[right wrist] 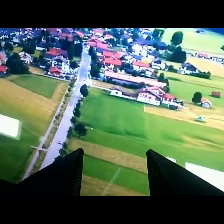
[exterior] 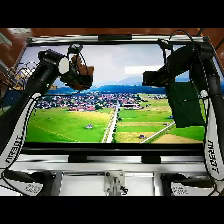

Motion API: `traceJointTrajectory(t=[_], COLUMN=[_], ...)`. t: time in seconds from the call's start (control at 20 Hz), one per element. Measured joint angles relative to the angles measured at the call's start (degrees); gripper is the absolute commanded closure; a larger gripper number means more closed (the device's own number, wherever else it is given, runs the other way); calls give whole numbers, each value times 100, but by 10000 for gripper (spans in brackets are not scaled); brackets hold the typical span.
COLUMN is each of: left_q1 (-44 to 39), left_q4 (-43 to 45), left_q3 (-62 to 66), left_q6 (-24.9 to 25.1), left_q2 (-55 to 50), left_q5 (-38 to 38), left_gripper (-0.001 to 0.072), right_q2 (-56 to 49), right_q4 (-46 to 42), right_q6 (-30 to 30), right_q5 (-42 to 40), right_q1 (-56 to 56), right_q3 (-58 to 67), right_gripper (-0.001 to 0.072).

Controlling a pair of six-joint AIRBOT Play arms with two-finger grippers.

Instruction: Fold the shirts.

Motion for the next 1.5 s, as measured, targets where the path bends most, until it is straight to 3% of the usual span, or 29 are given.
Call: traceJointTrajectory(t=[0.25,0.45,0.85,0.9,0.95,1.0,1.05,1.25,1.5], left_q1=[1005,1672,1825,1818,1812,1812,1812,1825,1497], left_q4=[92,-518,-1036,-1054,-1067,-1075,-1084,-1333,-2044], left_q3=[614,1237,1473,1478,1480,1486,1486,1488,1493], left_q6=[85,201,269,273,275,278,278,509,1982], left_q2=[-671,-1502,-2498,-2555,-2590,-2614,-2616,-2277,-485], left_q5=[461,791,1593,1725,1829,1912,1947,1777,1773], left_gripper=[-13,-13,1,82,289,594,672,674,673], right_q2=[0,-4,-4,-4,-4,-4,-4,28,492], right_q4=[9,15,114,138,153,164,168,188,-98], right_q6=[-94,-103,-114,-114,-114,-116,-116,-116,-131], right_q5=[190,299,343,348,380,393,426,601,758], right_q1=[0,2,2,7,9,9,9,9,9], right_q3=[0,0,0,0,0,0,0,42,568], right_gripper=[205,205,205,205,205,205,205,205,205])
